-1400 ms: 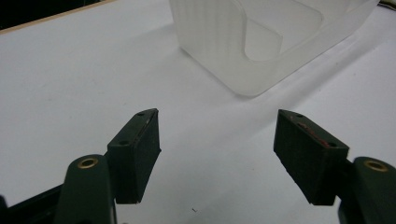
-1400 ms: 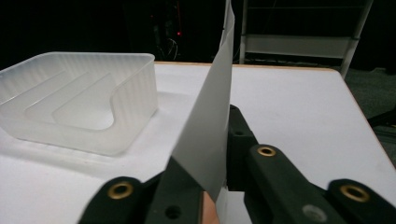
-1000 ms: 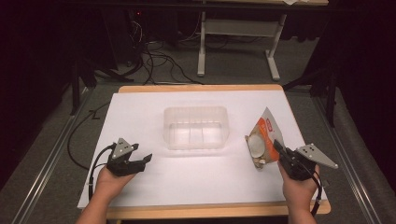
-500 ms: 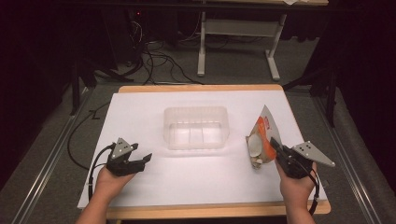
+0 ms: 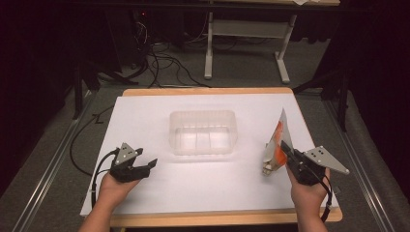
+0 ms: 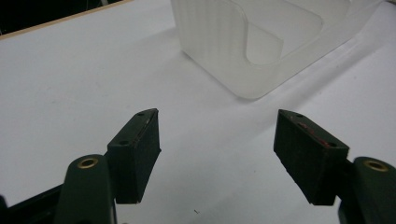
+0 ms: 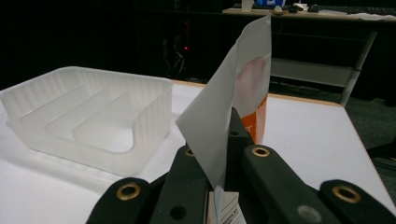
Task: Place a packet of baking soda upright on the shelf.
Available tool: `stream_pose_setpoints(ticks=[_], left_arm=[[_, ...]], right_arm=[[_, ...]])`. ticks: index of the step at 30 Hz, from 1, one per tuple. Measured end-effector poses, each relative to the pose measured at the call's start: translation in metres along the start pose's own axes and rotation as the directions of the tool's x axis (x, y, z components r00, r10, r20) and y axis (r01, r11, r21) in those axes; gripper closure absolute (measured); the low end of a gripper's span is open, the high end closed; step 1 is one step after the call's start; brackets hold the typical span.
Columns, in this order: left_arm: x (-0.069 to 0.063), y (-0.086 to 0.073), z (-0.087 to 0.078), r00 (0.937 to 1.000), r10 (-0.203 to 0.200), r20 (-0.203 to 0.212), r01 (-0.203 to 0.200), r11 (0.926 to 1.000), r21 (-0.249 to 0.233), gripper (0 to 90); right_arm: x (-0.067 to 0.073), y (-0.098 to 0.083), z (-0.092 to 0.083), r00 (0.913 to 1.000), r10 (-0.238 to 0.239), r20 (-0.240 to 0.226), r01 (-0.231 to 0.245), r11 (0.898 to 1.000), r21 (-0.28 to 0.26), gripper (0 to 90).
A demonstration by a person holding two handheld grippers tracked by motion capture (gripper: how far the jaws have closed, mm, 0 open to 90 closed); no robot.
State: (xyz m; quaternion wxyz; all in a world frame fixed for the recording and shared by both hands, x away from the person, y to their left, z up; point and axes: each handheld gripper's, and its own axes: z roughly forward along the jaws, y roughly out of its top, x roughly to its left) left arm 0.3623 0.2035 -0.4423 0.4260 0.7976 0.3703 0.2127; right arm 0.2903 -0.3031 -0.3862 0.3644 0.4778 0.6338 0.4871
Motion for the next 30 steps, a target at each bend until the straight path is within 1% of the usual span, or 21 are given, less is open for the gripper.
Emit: stream_pose_setpoints(ticks=[3,7,10,15,17,25,26,30], left_arm=[[0.0,0.0,0.0,1.0,0.0,0.0,0.0,1.0,-0.001,31.9],[0.0,0.0,0.0,1.0,-0.001,0.0,0.001,1.0,-0.001,31.9],[0.0,0.0,-0.001,1.0,-0.005,0.0,0.005,1.0,-0.004,31.9],[0.001,0.0,-0.001,1.0,-0.008,-0.003,0.008,0.9999,-0.008,31.9],[0.001,0.0,-0.002,1.0,-0.006,-0.003,0.006,1.0,-0.007,31.9],[0.002,0.0,-0.002,1.0,-0.009,-0.004,0.009,0.9999,-0.014,31.9],[0.002,0.0,-0.002,0.9999,-0.011,-0.003,0.01,0.9998,-0.016,31.9],[0.002,0.0,-0.003,0.9999,-0.014,-0.001,0.014,0.9998,-0.017,31.9]], right_arm=[[0.0,0.002,-0.001,1.0,0.0,-0.001,0.0,1.0,-0.008,90.0],[0.001,0.008,-0.003,0.9999,-0.014,-0.001,0.014,1.0,-0.026,90.0],[0.001,0.013,-0.003,0.9997,-0.024,-0.002,0.024,0.999,-0.027,90.0],[-0.001,0.02,-0.002,0.9997,-0.023,-0.013,0.022,0.999,-0.043,90.0],[0.0,0.025,0.0,0.9998,-0.017,-0.013,0.017,0.999,-0.046,90.0],[0.001,0.04,0.003,0.9992,-0.038,-0.012,0.037,0.998,-0.057,90.0],[0.002,0.042,0.003,0.9995,-0.029,-0.015,0.028,0.998,-0.057,90.0],[0.004,0.052,0.004,0.9993,-0.028,-0.025,0.026,0.997,-0.069,90.0]])
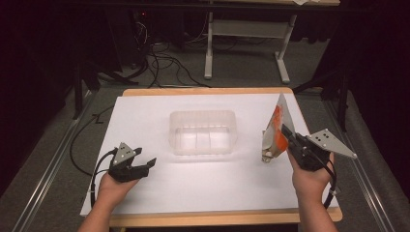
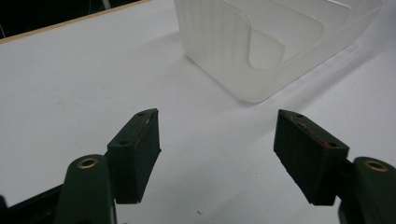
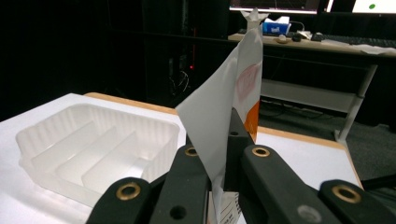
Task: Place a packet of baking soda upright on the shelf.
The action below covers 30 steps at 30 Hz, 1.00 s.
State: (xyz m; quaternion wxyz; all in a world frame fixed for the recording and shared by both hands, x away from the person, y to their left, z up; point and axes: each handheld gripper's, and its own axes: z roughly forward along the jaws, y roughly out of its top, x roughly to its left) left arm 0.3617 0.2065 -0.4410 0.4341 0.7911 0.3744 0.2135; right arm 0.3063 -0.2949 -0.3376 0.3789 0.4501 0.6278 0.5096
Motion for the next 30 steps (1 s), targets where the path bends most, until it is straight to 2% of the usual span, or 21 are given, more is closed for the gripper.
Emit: stream_pose_setpoints(ticks=[5,13,30], left_arm=[[0.0,0.0,0.0,1.0,0.002,0.0,-0.002,1.0,-0.001,31.9],[0.001,0.0,-0.001,1.0,-0.004,0.001,0.004,1.0,-0.008,31.8],[0.001,0.001,-0.001,1.0,-0.005,0.006,0.005,1.0,-0.008,31.8]], right_arm=[[0.005,0.009,0.002,0.9998,-0.014,-0.013,0.014,1.0,-0.006,90.0],[0.021,0.03,0.01,0.9983,-0.036,-0.045,0.035,0.999,-0.03,90.0],[0.066,0.058,0.041,0.9887,-0.06,-0.137,0.051,0.996,-0.067,90.0]])
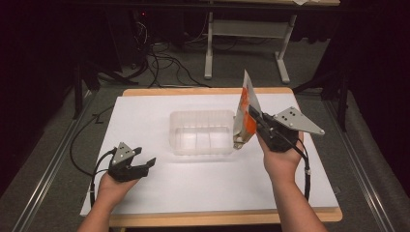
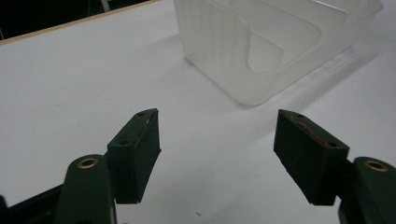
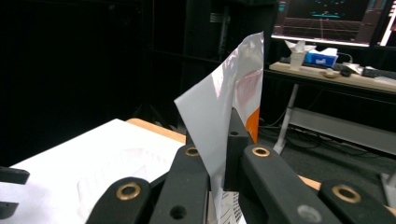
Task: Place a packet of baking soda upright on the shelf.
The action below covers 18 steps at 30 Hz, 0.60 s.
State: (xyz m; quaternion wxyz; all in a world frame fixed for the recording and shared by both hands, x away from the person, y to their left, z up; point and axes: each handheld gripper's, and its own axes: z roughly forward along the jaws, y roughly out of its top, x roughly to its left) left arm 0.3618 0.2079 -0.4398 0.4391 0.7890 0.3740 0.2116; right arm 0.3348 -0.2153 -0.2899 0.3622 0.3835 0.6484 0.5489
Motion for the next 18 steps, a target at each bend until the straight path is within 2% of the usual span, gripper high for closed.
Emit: stream_pose_setpoints(ticks=[8,18], left_arm=[[0.0,0.0,0.0,1.0,0.0,0.002,0.0,1.0,-0.002,31.9],[0.001,0.0,0.0,1.0,0.001,0.006,-0.001,1.0,-0.001,31.8]], right_arm=[[0.017,0.004,0.022,0.9993,-0.01,-0.036,0.01,1.0,0.005,90.0],[0.034,0.0,0.05,0.9972,-0.009,-0.075,0.01,1.0,0.02,90.0]])
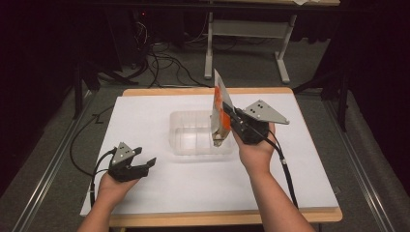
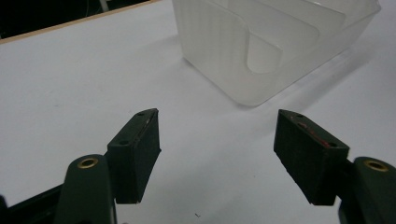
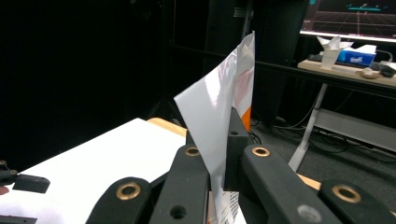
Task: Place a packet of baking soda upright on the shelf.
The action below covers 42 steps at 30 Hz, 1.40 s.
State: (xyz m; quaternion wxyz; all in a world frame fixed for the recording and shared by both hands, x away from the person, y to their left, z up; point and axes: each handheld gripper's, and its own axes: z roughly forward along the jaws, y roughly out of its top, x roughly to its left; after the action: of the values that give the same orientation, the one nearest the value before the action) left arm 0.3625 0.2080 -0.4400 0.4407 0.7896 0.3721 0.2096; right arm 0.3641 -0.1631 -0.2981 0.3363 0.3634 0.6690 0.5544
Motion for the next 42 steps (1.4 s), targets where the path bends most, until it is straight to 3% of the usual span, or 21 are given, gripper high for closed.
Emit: stream_pose_setpoints(ticks=[15,42], left_arm=[[-0.001,0.0,-0.001,1.0,-0.003,0.004,0.003,1.0,-0.001,31.8],[-0.002,0.0,0.002,0.9999,0.004,0.012,-0.004,1.0,0.002,31.8]], right_arm=[[0.012,-0.015,0.035,0.9997,0.01,-0.024,-0.009,0.999,0.044,90.0],[0.014,-0.036,0.086,0.9999,-0.004,-0.012,0.005,0.994,0.108,90.0]])
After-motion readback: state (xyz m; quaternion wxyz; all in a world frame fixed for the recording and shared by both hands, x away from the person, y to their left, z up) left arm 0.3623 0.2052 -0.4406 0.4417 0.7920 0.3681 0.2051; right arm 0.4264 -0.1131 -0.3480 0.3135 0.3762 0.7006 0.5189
